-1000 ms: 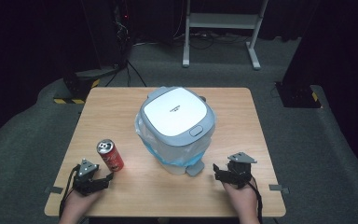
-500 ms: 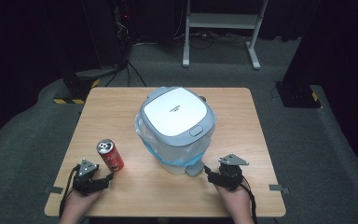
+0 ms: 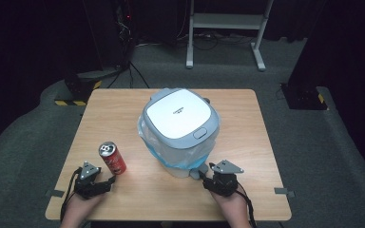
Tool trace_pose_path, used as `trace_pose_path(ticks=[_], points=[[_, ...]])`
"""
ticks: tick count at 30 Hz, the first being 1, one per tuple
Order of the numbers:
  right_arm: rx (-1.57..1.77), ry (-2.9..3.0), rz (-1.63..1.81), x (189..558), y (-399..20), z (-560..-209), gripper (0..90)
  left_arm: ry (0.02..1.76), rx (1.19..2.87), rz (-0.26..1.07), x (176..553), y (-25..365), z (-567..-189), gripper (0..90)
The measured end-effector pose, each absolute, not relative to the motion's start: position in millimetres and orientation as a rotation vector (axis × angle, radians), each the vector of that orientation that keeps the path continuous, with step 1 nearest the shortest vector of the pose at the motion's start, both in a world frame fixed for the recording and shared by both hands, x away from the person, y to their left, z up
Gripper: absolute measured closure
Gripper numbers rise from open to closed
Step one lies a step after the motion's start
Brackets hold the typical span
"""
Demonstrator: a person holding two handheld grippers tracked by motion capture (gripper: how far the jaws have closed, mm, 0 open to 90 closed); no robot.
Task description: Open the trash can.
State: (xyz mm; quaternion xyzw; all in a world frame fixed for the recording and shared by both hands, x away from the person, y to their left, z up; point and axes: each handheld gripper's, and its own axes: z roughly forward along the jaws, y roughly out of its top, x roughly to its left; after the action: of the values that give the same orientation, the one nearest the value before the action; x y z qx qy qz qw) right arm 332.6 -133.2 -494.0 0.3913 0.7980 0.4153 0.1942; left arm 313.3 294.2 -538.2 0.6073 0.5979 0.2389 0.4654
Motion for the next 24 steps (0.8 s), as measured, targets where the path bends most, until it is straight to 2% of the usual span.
trace_pose_path(ticks=[3, 6, 24], points=[[1.08, 2.267, 1.162, 332.9, -131.4, -495.7, 53.1, 1.468, 1.489, 0.588, 313.5, 294.1, -538.3, 26.6], [1.081, 2.28, 1.159, 333.0, -131.2, -497.9, 53.8, 1.468, 1.488, 0.588, 313.8, 294.2, -538.3, 26.8], [1.19, 2.244, 1.188, 340.8, -134.3, -507.1, 49.6, 1.466, 1.495, 0.582, 313.4, 295.3, -538.1, 27.1]])
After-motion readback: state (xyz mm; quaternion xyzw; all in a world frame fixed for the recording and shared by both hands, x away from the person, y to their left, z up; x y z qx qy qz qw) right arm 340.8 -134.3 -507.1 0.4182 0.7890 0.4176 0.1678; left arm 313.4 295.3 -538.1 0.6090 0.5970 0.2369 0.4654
